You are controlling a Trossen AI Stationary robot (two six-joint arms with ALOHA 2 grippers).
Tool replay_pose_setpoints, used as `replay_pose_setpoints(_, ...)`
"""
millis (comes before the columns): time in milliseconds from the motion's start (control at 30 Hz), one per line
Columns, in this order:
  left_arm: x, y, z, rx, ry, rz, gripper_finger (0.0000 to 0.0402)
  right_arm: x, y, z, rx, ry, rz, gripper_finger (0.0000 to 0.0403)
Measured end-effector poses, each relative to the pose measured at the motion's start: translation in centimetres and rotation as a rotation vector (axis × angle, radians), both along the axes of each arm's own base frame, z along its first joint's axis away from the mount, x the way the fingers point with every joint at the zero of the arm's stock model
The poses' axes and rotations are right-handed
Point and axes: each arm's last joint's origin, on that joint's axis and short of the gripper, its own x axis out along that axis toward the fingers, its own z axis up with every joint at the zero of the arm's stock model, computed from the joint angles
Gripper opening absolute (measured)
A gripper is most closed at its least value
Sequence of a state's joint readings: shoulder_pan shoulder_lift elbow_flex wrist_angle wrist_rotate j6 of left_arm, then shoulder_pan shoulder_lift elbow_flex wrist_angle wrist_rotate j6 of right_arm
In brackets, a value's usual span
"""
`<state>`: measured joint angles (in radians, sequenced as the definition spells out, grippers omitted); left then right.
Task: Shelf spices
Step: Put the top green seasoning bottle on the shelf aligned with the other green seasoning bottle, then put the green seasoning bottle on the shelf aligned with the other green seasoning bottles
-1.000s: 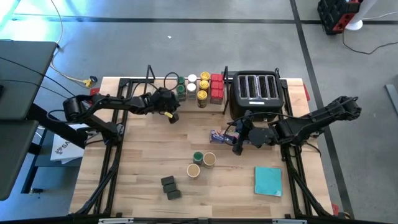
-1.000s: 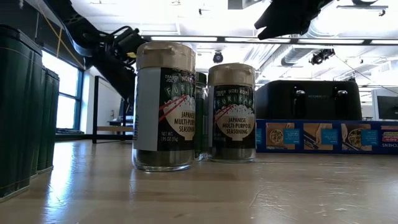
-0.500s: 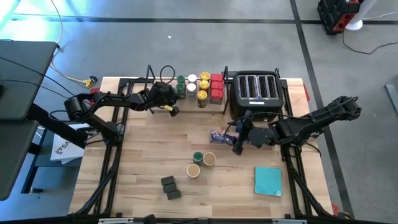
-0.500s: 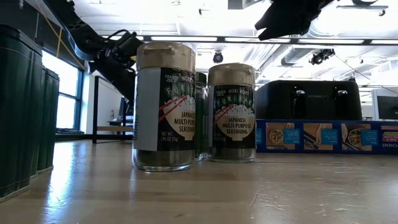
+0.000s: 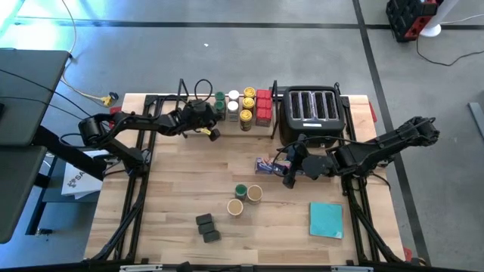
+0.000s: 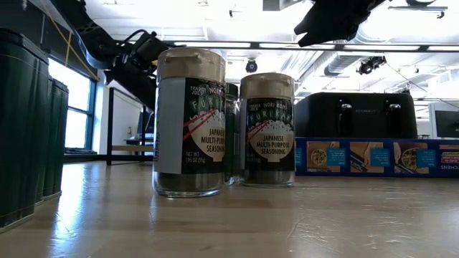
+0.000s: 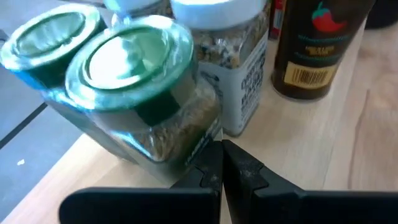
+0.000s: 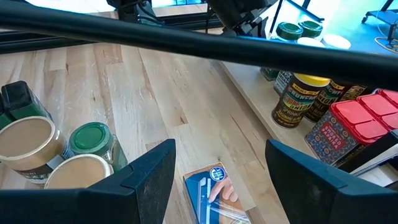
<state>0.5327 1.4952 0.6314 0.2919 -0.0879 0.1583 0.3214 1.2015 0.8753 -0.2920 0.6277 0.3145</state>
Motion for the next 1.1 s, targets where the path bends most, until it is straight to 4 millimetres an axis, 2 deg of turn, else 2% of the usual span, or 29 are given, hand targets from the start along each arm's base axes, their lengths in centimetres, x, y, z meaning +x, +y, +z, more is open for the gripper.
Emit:
replay_pose_setpoints(133, 0.3, -0.9, 0.4, 0.006, -0.007, -0.028, 0.0, 0.0, 0.0, 0.0, 0.002, 0.0, 0.0, 0.0243)
replay_pose_setpoints(233, 0.6, -2.8, 1.4, 0.015, -0.013, -0.088, 0.0, 0.0, 0.0, 0.0, 0.002, 0.001, 0.001, 0.0243)
replay_pose_setpoints(367, 0.6, -6.9, 3.4, 0.045, -0.015, -0.115, 0.0, -0.1, 0.0, -0.1, 0.016, 0.003, -0.008, 0.0243)
replay_pose_setpoints(533, 0.4, -13.1, 5.4, 0.05, -0.093, -0.259, 0.0, -0.1, 0.0, -0.1, 0.019, 0.003, -0.01, 0.0243)
replay_pose_setpoints(633, 0.6, -16.0, 5.6, 0.012, -0.139, -0.366, 0.0, 0.0, 0.0, 0.0, 0.024, -0.01, -0.011, 0.0243)
replay_pose_setpoints(733, 1.0, -18.2, 5.3, -0.026, -0.167, -0.463, 0.0, 0.4, 0.1, 0.0, 0.024, -0.032, -0.005, 0.0243)
replay_pose_setpoints(833, 2.0, -19.3, 4.9, -0.116, -0.181, -0.621, 0.0, 0.9, 0.3, -0.4, 0.012, -0.015, 0.017, 0.0243)
replay_pose_setpoints(933, 3.7, -19.7, 4.9, -0.212, -0.167, -0.709, 0.0, 1.2, 0.4, -0.9, 0.015, 0.006, 0.032, 0.0243)
replay_pose_setpoints(1100, 7.1, -19.8, 5.6, -0.286, 0.003, -0.806, 0.0, 1.3, 0.5, -1.1, 0.017, 0.013, 0.028, 0.0243)
